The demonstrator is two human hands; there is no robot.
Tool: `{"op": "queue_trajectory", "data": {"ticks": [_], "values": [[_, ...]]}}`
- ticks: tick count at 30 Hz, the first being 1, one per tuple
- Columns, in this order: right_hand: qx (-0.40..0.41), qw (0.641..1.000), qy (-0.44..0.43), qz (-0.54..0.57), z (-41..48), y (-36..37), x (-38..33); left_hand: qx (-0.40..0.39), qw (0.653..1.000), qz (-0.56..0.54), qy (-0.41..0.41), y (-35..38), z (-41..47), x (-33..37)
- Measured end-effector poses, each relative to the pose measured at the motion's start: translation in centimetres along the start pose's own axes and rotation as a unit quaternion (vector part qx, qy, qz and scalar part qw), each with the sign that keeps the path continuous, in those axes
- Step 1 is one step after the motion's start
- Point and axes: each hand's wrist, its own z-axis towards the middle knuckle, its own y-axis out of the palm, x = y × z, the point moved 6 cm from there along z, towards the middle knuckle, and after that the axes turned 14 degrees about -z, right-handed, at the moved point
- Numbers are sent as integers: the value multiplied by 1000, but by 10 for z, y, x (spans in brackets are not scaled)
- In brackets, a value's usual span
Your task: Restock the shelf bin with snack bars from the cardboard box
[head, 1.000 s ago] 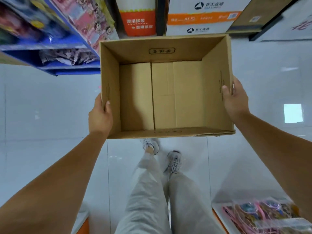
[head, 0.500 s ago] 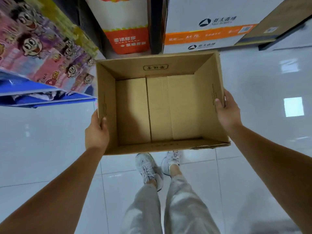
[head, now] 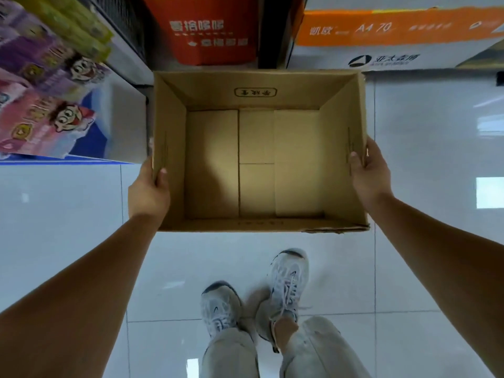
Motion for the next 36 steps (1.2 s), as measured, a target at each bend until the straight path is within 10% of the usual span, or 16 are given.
{"op": "queue_trajectory", "data": {"ticks": [36], "values": [[-138,985,41,-97,44,41,-12,-2,1000,-16,-9,38,49,-8]]}}
